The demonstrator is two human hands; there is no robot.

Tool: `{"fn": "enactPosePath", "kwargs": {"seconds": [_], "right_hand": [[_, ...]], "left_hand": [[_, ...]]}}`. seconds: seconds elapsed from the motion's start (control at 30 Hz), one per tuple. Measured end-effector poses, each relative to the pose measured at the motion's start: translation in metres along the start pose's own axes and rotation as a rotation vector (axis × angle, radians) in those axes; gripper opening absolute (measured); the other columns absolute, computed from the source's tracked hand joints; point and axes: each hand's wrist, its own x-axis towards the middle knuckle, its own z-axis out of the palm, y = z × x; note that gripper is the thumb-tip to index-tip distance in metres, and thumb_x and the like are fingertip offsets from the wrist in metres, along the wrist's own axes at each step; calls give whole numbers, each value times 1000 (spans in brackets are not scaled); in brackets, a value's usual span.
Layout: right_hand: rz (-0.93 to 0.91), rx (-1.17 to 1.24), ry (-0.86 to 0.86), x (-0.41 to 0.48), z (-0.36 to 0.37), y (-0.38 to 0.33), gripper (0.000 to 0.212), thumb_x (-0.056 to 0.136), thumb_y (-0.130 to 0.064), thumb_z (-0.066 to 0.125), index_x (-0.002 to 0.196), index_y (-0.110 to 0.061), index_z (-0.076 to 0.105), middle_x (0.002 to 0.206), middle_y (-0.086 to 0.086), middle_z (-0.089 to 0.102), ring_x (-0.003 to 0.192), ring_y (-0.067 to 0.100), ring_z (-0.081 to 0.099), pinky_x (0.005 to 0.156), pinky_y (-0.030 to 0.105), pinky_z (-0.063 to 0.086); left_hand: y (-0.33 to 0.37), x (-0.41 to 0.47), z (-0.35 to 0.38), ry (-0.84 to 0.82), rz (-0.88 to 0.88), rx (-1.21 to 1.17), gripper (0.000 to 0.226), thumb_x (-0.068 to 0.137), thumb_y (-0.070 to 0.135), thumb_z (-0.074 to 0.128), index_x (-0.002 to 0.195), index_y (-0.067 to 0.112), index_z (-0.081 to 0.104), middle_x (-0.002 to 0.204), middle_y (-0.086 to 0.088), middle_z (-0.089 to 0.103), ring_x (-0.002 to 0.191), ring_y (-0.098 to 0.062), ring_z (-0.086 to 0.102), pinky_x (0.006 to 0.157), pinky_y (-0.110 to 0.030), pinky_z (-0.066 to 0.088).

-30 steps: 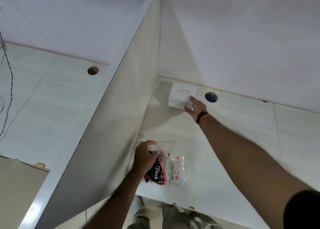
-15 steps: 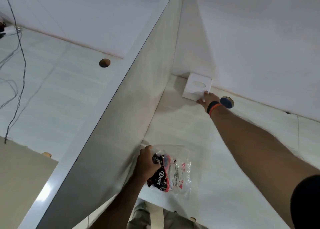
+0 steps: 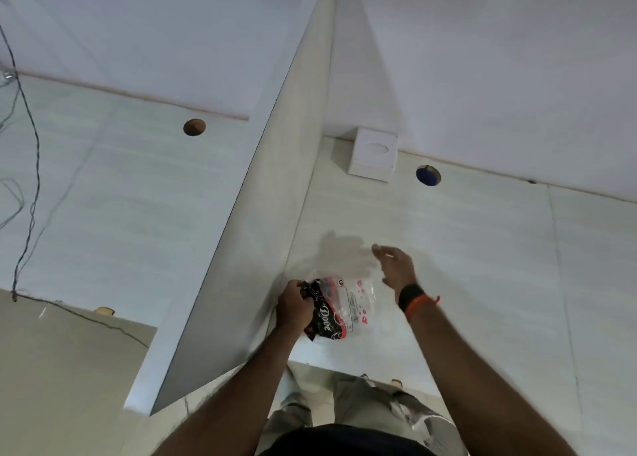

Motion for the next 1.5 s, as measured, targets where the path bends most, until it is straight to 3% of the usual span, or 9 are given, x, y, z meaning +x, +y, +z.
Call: {"fn": "enactPosePath", "kwargs": {"seconds": [0.23,0.37,0.57,0.73,0.83,1.1,1.23,1.37,1.5], "right_hand": [[-70,-185,-234,-83,-23,47,100,78,-37,81,155,-34,18,161,6,25,143,29,33,86,46,51],[-172,-171,-216,-108,-36,54,80,89,-29,72,151,-42,23,158,8,30,134,28,46,75,37,59],[-380,-134,-68,-127,-44,62,51,100,-3,43,141,-34,46,135,13,57,70,27,76,50,29,55],[-301,182,54,-146,-53,70,49,89,19,37,110,-9,70,109,10,67,51,16,68,48,23,52],[-194,448,57,-153,-61,89,40,87,23,40,88,-1,72,77,12,55,51,14,57,66,28,57],[-74,648,-12,-186,-49,130,28,89,13,46,82,1,71,80,12,71,74,25,66,68,27,55],[-177,376,-40,-211,-39,146,25,98,-13,51,115,-11,69,114,4,69,98,15,62,75,23,49],[-406,13,-12,-227,-35,169,63,95,-33,61,148,-30,28,130,-7,60,117,3,59,89,17,48],[-542,-239,27,-241,-29,168,70,92,-18,64,150,-34,29,139,-13,40,118,6,55,96,21,50]], "left_hand": [[9,-24,-1,-125,127,-168,43,88,-4,52,126,14,60,120,-14,65,105,-30,63,88,-43,58],[14,-44,-8,-269,79,-453,39,90,-13,44,114,14,60,115,-18,62,96,-30,64,78,-48,61],[26,-75,-14,-496,14,-739,59,91,-20,38,127,24,56,124,-25,59,92,-30,67,65,-33,60],[22,-116,-14,-752,202,-485,53,92,16,67,133,46,51,142,1,55,124,-16,54,103,-48,40],[11,-140,-10,-895,216,-442,61,86,16,76,132,49,53,138,2,56,124,-20,59,103,-47,49],[-24,-176,38,-497,195,-589,44,77,-4,78,116,14,66,116,-18,68,98,-21,69,86,-34,60],[-22,-178,44,-422,32,-831,32,83,-13,68,113,-4,60,106,-23,67,89,-29,70,74,-25,62],[-18,-177,39,-360,-22,-820,26,84,-11,67,110,-5,64,94,-17,70,76,-22,70,70,-22,62],[-19,-170,37,-297,23,-633,21,83,-4,72,104,-4,71,93,-18,71,77,-22,68,65,-21,61]]}}
